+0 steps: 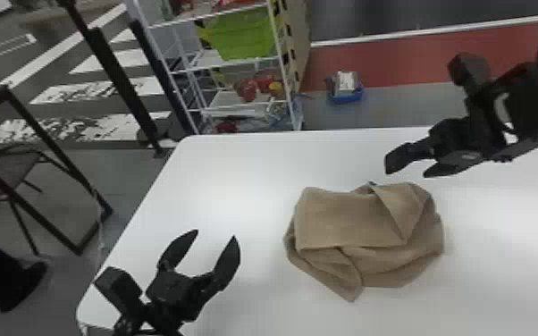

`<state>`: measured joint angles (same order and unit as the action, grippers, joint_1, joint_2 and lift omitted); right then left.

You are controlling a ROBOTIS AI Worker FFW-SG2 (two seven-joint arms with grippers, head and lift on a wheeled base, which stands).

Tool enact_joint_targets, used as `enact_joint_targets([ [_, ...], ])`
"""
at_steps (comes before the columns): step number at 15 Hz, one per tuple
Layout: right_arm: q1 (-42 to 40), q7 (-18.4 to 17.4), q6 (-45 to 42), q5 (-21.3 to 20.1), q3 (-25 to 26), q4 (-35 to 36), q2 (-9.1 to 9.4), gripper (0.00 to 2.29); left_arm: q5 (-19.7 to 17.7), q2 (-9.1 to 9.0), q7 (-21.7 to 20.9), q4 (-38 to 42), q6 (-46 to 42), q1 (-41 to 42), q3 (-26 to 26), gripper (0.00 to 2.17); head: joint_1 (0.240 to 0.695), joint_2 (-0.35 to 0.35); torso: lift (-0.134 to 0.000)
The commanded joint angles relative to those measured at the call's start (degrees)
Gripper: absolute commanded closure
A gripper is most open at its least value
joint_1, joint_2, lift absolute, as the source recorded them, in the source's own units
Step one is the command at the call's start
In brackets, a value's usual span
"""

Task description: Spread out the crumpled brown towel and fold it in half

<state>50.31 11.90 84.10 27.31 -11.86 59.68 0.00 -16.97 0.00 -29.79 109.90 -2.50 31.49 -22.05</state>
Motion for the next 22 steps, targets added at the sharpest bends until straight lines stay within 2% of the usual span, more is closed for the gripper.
enact_joint_targets([
  [1, 0.58, 0.4, -5.39, 0.28, -0.45, -2.63, 0.05, 0.21, 0.0, -0.15, 0.08, 0.05, 0.0, -0.12, -0.1, 0.07, 0.695, 0.336, -0.134],
  [5, 1.02, 0.66, -5.91, 1.51, -2.82, -4.39, 0.05, 0.21, 0.0, -0.15, 0.08, 0.31, 0.18, -0.38, -0.19, 0.07, 0.695, 0.334, -0.134],
  [8, -0.48, 1.19, -5.21, 5.38, -6.16, -3.69, 0.05, 0.21, 0.0, -0.15, 0.08, 0.23, 0.18, -0.38, -0.28, 0.07, 0.695, 0.347, -0.134],
  [10, -0.56, 1.19, -5.21, 6.35, -8.01, -3.69, 0.05, 0.21, -0.08, -0.15, 0.08, 0.14, 0.0, -0.38, -0.28, 0.07, 0.695, 0.35, -0.134],
  [12, -1.35, 2.16, -5.56, 6.44, -9.41, -3.51, 0.05, 0.22, -0.08, -0.15, 0.08, 0.14, 0.0, -0.38, -0.28, 0.07, 0.695, 0.35, -0.134],
  [14, -1.35, 2.16, -6.62, 6.17, -9.85, -3.34, 0.05, 0.34, -0.17, -0.15, 0.08, 0.05, 0.18, -0.38, -0.36, 0.07, 0.695, 0.35, -0.134],
  [16, -1.35, 2.16, -6.62, 5.2, -10.12, -3.34, 0.05, 0.65, -0.26, -0.15, -0.01, -0.04, 0.0, -0.29, -0.54, 0.07, 0.695, 0.35, -0.134],
  [18, -1.53, 2.25, -6.09, 4.33, -10.56, -2.81, 0.05, 1.3, -0.26, -0.15, -0.01, -0.13, 0.0, -0.2, -0.54, 0.07, 0.695, 0.35, -0.134],
  [20, -3.38, 2.16, -6.09, 2.48, -10.03, 0.35, 0.05, 1.47, -0.35, -0.15, -0.01, -0.13, 0.0, -0.2, -0.54, 0.07, 0.695, 0.35, -0.134],
  [21, -4.69, 2.07, -5.56, 2.22, -8.97, 3.17, 0.05, 1.68, -0.44, -0.15, -0.01, -0.21, 0.0, -0.12, -0.63, 0.07, 0.695, 0.35, -0.134],
  [22, -5.84, 2.16, -3.98, 2.22, -7.92, 5.45, 0.05, 1.68, -0.52, -0.15, -0.01, -0.21, 0.18, -0.12, -0.63, 0.07, 0.695, 0.35, -0.134],
])
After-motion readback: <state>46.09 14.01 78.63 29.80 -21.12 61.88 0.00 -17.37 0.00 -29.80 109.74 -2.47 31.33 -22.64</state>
